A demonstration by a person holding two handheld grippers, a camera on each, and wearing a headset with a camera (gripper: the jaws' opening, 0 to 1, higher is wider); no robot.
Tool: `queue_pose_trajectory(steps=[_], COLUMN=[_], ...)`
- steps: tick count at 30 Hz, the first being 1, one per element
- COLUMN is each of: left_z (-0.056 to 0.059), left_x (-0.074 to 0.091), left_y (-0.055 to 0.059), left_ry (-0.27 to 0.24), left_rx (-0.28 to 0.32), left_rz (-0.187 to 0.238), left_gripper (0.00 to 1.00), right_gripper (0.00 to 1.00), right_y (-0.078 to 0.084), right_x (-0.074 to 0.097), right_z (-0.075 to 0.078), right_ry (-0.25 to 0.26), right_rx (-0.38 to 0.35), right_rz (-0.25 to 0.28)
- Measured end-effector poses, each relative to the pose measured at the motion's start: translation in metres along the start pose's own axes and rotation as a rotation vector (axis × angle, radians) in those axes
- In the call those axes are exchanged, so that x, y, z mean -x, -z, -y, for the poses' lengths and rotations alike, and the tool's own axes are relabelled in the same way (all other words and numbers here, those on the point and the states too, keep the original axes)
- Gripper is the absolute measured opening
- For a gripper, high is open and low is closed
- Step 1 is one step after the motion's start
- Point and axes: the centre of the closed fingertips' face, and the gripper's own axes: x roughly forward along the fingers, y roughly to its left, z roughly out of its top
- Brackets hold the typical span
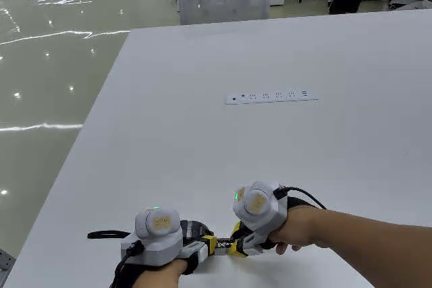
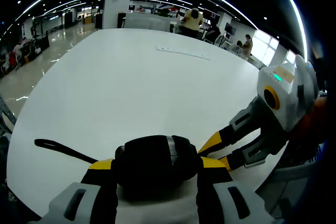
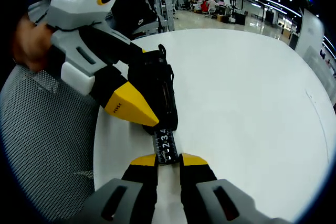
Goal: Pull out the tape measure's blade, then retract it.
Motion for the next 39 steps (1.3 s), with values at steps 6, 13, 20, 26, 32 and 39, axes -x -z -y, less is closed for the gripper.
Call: queue_pose_trajectory(steps=[6,13,20,26,32,39], left_z=[0.000,0.000,0.000,0.000,0.000,0.000], left_x=[0.000,0.000,0.000,-0.001,-0.001,-0.001], left_y=[0.000,0.000,0.000,0.000,0.000,0.000], left_ry=[0.002,0.001,0.000,0.002,0.005,0.005], left_rx=[0.003,0.004,0.007,0.010,0.007,0.007], left_rz=[0.000,-0.001,0.000,0.000,-0.001,-0.001], left_gripper=[0.57,0.57,0.57,0.57,0.57,0.57], right_gripper=[0.14,0.14,0.14,0.14,0.14,0.14], right_y=[-0.005,-0.009,-0.012,-0.015,-0.021,-0.020], right_x=[-0.004,-0.007,-0.010,-0.013,-0.019,-0.018], right_z=[-0.002,-0.002,-0.002,-0.003,-0.005,-0.005], right_ry=[-0.007,-0.013,-0.022,-0.032,-0.042,-0.041], right_rx=[0.025,0.041,0.051,0.060,0.078,0.075], right_rz=[-0.005,-0.011,-0.031,-0.021,-0.017,-0.008])
